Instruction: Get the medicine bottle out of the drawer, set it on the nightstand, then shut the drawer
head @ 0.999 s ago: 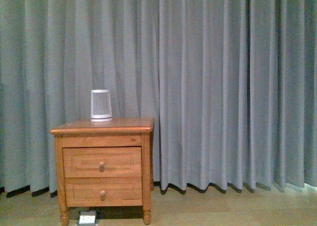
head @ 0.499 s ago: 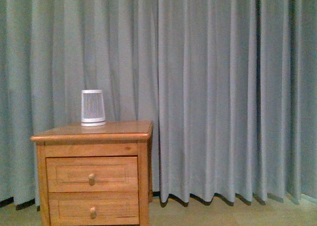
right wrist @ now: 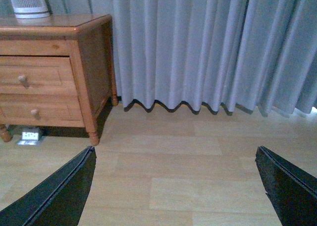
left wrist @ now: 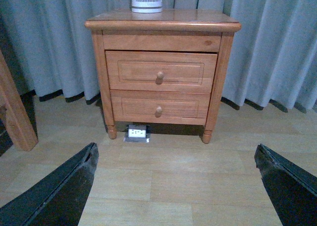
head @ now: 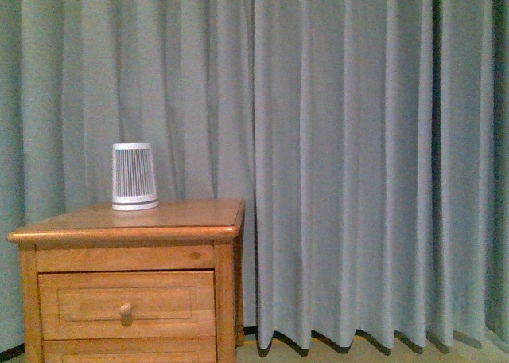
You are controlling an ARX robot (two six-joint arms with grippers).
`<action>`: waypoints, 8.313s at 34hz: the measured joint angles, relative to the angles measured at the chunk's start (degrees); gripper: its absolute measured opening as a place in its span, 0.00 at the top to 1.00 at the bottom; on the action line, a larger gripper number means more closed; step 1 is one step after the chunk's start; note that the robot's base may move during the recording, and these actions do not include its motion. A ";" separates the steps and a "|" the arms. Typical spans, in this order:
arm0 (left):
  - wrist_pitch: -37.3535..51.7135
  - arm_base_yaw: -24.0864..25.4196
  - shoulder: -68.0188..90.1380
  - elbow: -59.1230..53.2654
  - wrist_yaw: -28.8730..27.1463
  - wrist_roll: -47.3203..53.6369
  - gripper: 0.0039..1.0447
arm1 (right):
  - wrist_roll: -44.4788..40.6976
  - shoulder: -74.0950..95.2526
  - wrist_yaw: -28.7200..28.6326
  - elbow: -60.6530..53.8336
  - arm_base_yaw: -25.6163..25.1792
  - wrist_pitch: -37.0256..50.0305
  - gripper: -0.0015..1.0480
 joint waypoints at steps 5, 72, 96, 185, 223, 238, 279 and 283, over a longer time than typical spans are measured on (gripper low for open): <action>0.00 0.00 -0.02 0.00 -0.13 0.00 0.06 | 0.00 -0.02 -0.02 0.00 0.00 0.00 0.07; 52.59 -1.14 138.86 76.65 3.02 0.90 0.06 | 0.00 0.00 0.00 0.00 0.00 0.00 0.07; 44.87 2.38 153.37 97.04 2.80 7.54 0.06 | 0.00 0.00 0.00 0.00 0.00 0.00 0.07; 72.48 4.72 132.34 42.77 5.55 9.79 0.65 | 0.00 0.00 0.00 0.00 0.00 0.00 0.07; 21.05 14.64 47.98 20.55 14.01 -0.31 0.06 | 0.00 0.00 0.00 0.00 0.00 0.00 0.07; 2.21 10.84 24.41 18.03 10.93 -5.40 0.06 | 0.00 0.00 0.02 0.00 0.00 0.00 0.07; 0.22 -0.02 0.52 0.00 -0.09 -0.59 0.98 | 0.00 0.00 0.02 0.00 0.00 0.00 0.07; 0.24 -0.02 0.31 0.00 -0.07 -0.59 0.98 | 0.00 0.00 0.02 0.00 0.00 0.00 0.07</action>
